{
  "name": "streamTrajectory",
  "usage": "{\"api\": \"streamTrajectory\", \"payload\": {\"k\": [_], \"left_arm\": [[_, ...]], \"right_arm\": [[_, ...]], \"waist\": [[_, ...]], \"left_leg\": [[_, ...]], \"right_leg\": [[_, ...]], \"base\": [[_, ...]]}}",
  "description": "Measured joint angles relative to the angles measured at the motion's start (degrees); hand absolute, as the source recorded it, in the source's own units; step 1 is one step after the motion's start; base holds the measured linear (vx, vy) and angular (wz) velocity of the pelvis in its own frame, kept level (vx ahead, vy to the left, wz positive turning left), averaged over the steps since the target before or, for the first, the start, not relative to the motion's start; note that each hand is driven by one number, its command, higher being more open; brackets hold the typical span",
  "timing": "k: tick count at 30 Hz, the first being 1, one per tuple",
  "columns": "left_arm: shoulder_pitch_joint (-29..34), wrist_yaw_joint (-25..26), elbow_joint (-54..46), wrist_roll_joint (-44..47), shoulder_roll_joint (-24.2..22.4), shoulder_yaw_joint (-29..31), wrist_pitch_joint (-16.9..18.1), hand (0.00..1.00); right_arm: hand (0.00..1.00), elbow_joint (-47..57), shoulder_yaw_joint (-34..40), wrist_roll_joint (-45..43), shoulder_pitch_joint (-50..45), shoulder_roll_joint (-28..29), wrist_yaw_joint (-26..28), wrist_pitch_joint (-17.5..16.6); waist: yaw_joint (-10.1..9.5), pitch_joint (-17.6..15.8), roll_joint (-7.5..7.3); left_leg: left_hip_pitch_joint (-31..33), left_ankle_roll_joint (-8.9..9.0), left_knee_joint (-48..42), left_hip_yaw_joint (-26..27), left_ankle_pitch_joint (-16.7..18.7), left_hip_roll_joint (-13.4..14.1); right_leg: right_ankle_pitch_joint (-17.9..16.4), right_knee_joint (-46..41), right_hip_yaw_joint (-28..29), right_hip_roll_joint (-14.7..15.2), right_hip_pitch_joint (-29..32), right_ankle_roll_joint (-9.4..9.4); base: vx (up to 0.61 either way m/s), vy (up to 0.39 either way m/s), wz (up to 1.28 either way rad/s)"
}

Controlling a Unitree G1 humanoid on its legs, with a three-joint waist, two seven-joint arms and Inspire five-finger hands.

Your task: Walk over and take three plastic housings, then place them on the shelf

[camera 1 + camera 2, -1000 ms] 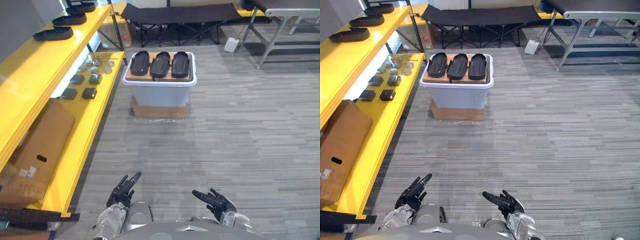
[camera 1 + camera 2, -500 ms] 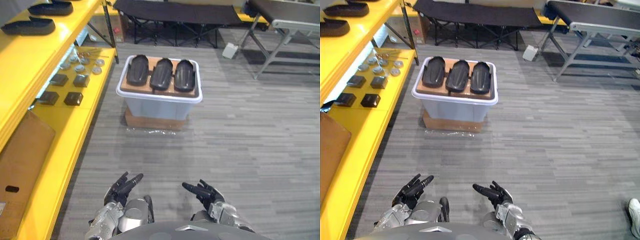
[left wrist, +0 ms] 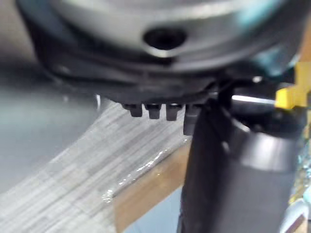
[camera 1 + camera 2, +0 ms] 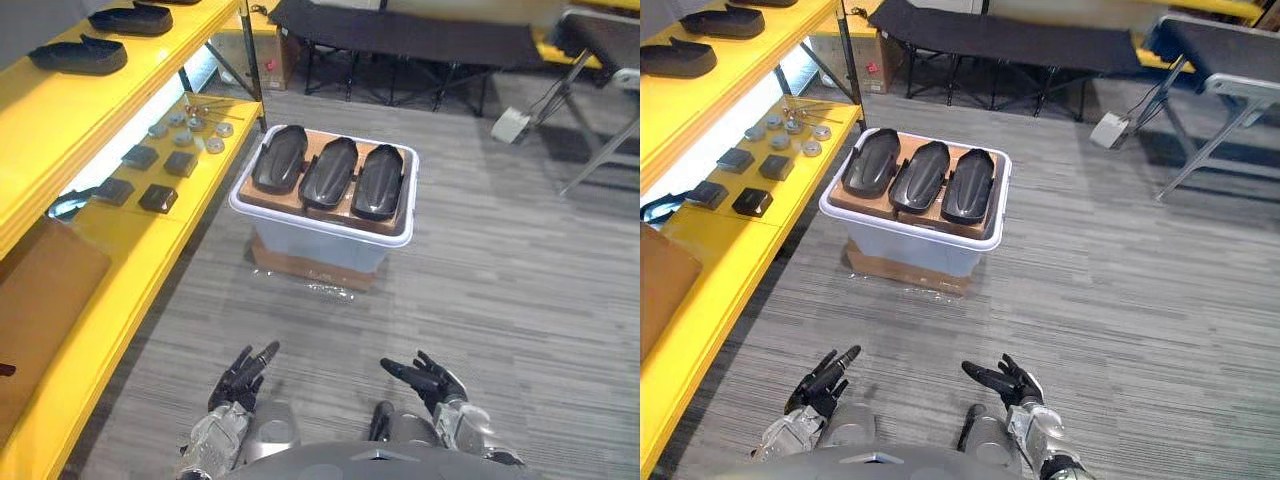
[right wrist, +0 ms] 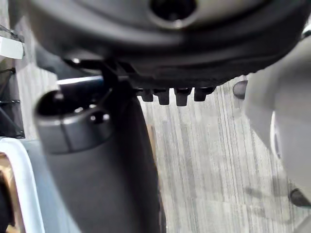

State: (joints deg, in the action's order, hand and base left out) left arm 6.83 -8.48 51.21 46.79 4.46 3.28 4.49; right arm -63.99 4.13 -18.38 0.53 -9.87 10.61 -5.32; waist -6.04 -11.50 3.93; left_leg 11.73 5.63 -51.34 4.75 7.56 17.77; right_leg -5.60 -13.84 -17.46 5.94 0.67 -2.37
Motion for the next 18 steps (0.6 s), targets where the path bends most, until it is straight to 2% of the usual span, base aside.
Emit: {"api": "streamTrajectory", "payload": {"k": [2,3,4,5,6,7,8,10,12,15,18], "left_arm": [[0.66,0.37,0.09,-0.4,0.14,0.39,0.76,1.0],[0.68,0.36,0.07,-0.99,0.22,0.39,0.79,1.0],[0.74,0.37,0.08,-2.17,0.1,0.61,1.21,1.0],[0.78,0.4,0.09,-2.42,-0.12,0.63,1.71,1.0],[0.79,0.43,0.05,-2.5,-0.29,0.55,1.81,1.0],[0.98,0.57,0.07,-3.85,-0.71,0.52,1.59,1.0],[1.08,0.77,0.2,-5.18,-0.96,0.34,1.52,1.0],[0.04,0.83,-0.14,-8.44,1.5,-0.7,1.28,1.0],[-0.14,0.83,-0.68,-10.65,2.45,-1.66,1.15,1.0],[0.08,0.97,-1.07,-11.43,3.29,-3.86,-0.29,1.0],[0.39,0.99,-3.16,-11.34,3.95,-5.14,-0.91,1.0]], "right_arm": [[1.0,-0.31,0.4,-0.03,-1.62,0.38,-0.01,-0.08],[1.0,-0.3,1.36,-0.03,-1.85,0.54,-0.02,-0.38],[1.0,-0.24,2.34,-0.04,-1.83,0.65,-0.07,-0.91],[1.0,-0.2,2.59,-0.04,-1.84,0.62,-0.09,-1.31],[1.0,0.62,2.63,-0.04,-1.96,0.46,-0.29,-1.85],[1.0,2.52,2.45,-0.03,-2.22,0.16,-1.12,-2.52],[1.0,3.35,2.39,-0.04,-2.09,0.01,-1.85,-2.82],[1.0,7.29,1.83,-0.06,-2.01,2.25,-3.55,-4.03],[1.0,9.83,1.3,-0.1,-2.04,3.12,-4.5,-4.45],[1.0,14.61,-1.68,0.01,-2.42,3.52,-6.63,-5.32],[1.0,21.33,-4.76,0.0,-3.65,4.31,-9.58,-6.87]], "waist": [[0.24,0.08,0.07],[0.44,0.05,-0.04],[0.44,0.0,-0.11],[0.48,-0.03,-0.14],[0.64,-0.03,-0.15],[0.89,0.12,0.32],[1.2,0.05,0.31],[1.55,-0.59,-3.9],[1.29,-0.66,-5.54],[1.53,-0.81,-5.79],[1.48,-0.6,-6.03]], "left_leg": [[-0.38,-0.03,3.69,3.53,2.98,0.8],[-0.09,0.45,11.99,6.09,3.44,0.68],[0.14,0.85,21.77,7.48,2.42,0.55],[0.06,0.76,25.89,7.48,1.07,0.27],[-0.28,1.04,31.85,7.51,-3.39,-0.91],[-1.09,0.6,34.06,8.19,-8.77,-1.77],[-2.1,0.48,34.54,9.06,-7.11,-2.18],[-3.54,-1.06,36.81,11.19,-6.42,-6.96],[-3.87,-2.45,36.81,12.61,-5.16,-9.19],[-7.04,-3.79,35.94,14.56,-2.34,-10.94],[-8.21,-4.13,36.59,15.39,-1.55,-11.04]], "right_leg": [[0.55,4.39,-0.11,0.02,-5.05,-0.07],[0.89,6.84,-0.37,0.29,-6.74,-0.41],[1.14,7.94,-0.57,0.7,-7.63,-0.69],[1.19,8.24,-0.77,0.99,-7.94,-0.82],[0.77,8.32,-0.85,1.7,-8.01,-2.01],[0.09,8.18,-0.17,2.28,-8.45,-3.76],[-0.41,7.93,0.37,2.78,-8.65,-4.71],[-0.16,6.96,-1.32,7.69,-8.07,-6.29],[0.85,6.32,-2.17,10.26,-7.84,-7.84],[1.38,1.96,-2.39,13.39,-7.71,-7.82],[4.07,0.79,-2.08,13.81,-6.8,-7.69]], "base": [[0.3,-0.063,-0.03],[0.31,0.012,-0.03],[0.3,0.039,-0.04],[0.29,0.105,-0.12],[0.28,0.173,-0.21],[0.34,0.29,-0.28],[0.29,0.264,-0.15],[0.24,0.225,-0.04],[0.23,0.243,-0.11],[0.12,0.175,-0.18],[0.04,0.125,-0.19]]}}
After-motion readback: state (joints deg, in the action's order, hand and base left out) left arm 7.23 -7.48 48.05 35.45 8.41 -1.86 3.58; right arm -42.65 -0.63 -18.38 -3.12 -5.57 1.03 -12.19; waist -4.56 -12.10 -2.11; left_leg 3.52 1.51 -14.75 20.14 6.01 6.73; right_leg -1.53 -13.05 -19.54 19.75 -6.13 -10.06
